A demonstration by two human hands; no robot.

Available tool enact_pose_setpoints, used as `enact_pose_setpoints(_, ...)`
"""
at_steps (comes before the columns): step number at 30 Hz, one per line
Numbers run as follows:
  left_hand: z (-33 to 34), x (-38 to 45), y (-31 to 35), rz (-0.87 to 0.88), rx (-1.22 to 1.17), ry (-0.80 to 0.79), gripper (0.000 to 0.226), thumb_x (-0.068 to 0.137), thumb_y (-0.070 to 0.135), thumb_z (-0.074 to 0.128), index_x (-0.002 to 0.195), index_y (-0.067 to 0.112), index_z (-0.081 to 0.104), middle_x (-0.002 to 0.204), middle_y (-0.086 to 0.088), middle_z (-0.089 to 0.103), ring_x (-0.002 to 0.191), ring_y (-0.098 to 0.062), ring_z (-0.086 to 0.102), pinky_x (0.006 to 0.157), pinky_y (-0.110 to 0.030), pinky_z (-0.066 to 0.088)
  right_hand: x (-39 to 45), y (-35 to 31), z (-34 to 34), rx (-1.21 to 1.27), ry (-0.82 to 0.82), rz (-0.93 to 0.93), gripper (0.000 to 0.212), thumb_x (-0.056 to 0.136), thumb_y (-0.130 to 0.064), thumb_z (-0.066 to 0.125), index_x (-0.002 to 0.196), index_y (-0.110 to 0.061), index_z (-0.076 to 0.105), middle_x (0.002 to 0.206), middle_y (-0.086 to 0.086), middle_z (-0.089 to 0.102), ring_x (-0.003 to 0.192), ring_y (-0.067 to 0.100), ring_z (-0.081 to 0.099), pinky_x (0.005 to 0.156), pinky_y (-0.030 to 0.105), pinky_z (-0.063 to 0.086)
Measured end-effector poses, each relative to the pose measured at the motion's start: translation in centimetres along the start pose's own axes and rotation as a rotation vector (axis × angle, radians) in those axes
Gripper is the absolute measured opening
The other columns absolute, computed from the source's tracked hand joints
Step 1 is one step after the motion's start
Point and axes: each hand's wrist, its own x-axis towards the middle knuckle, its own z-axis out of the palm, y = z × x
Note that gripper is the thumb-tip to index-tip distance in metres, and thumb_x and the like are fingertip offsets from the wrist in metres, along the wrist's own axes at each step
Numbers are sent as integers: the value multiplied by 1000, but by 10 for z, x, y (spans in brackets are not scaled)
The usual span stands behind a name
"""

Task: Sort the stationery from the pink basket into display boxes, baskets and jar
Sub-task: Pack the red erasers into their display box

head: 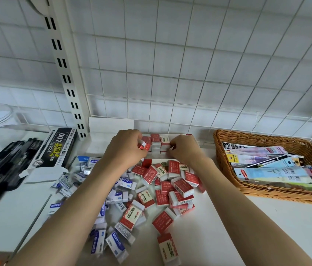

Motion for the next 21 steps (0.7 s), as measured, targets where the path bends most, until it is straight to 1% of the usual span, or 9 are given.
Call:
enact_pose_setpoints(2, 1, 0, 0, 0, -4, -1, 43, 79, 26, 72, 118, 13, 60, 115, -5, 63, 102, -21, 58, 75, -26, 41, 1, -2, 1, -68, -8, -2, 22, 91, -21, 52, 98, -8, 68, 95, 6, 67, 79, 15, 55, 60, 18, 41)
enact_pose_setpoints(6, 0, 2, 4, 1, -6, 7, 47, 80, 27, 72, 122, 13, 57, 119, -4, 62, 107, -21, 57, 77, -26, 38, 1, -2, 2, -71, -56, -5, 17, 92, -27, 51, 88, -12, 58, 87, 4, 60, 78, 17, 54, 55, 21, 39)
enact_pose_setpoints(8, -1, 3, 8, 5, -10, 8, 48, 80, 26, 71, 123, 12, 56, 121, -5, 61, 108, -21, 56, 77, -25, 37, 0, 0, 1, -79, -65, -21, 15, 92, -29, 48, 87, -15, 53, 87, 3, 59, 80, 18, 53, 64, 25, 40)
enact_pose_setpoints(10, -1, 5, 14, 21, -13, 7, 46, 80, 25, 71, 122, 10, 57, 120, -6, 61, 106, -22, 57, 76, -25, 37, -1, 1, -2, -64, -104, -36, 19, 94, -30, 45, 99, -15, 56, 100, 6, 63, 88, 21, 56, 73, 27, 41)
enact_pose_setpoints(12, 1, 9, 23, 38, -15, 10, 47, 79, 24, 72, 122, 10, 57, 121, -7, 61, 106, -22, 57, 76, -25, 38, -6, 4, -8, 9, -156, -35, 31, 97, -29, 44, 123, -15, 52, 122, 10, 58, 106, 26, 55, 82, 29, 40)
enact_pose_setpoints(14, 4, 14, 34, 34, -11, 4, 51, 79, 23, 72, 125, 10, 54, 125, -9, 58, 110, -24, 55, 77, -26, 38, -14, 9, -15, 52, -139, -27, 39, 97, -25, 44, 135, -16, 44, 134, 11, 48, 114, 27, 52, 81, 27, 38)
enact_pose_setpoints(15, 6, 16, 38, 25, 3, -3, 52, 78, 21, 72, 125, 10, 53, 125, -9, 57, 110, -25, 55, 76, -26, 39, -18, 14, -17, 60, -105, -22, 38, 97, -21, 42, 135, -15, 45, 135, 11, 47, 111, 26, 53, 78, 25, 39)
enact_pose_setpoints(17, 11, 17, 45, -4, 56, -7, 50, 78, 18, 73, 123, 10, 53, 122, -10, 58, 108, -26, 56, 74, -27, 40, -25, 22, -18, 81, -54, -14, 35, 97, -15, 40, 130, -13, 50, 130, 11, 52, 97, 22, 56, 72, 23, 42)
enact_pose_setpoints(21, 21, 15, 52, -69, 175, -26, 35, 79, 17, 70, 110, 11, 54, 109, -7, 61, 98, -25, 58, 67, -30, 42, -33, 29, -10, 65, -15, -63, 29, 98, -16, 39, 121, -11, 55, 117, 10, 60, 80, 17, 54, 69, 24, 47)
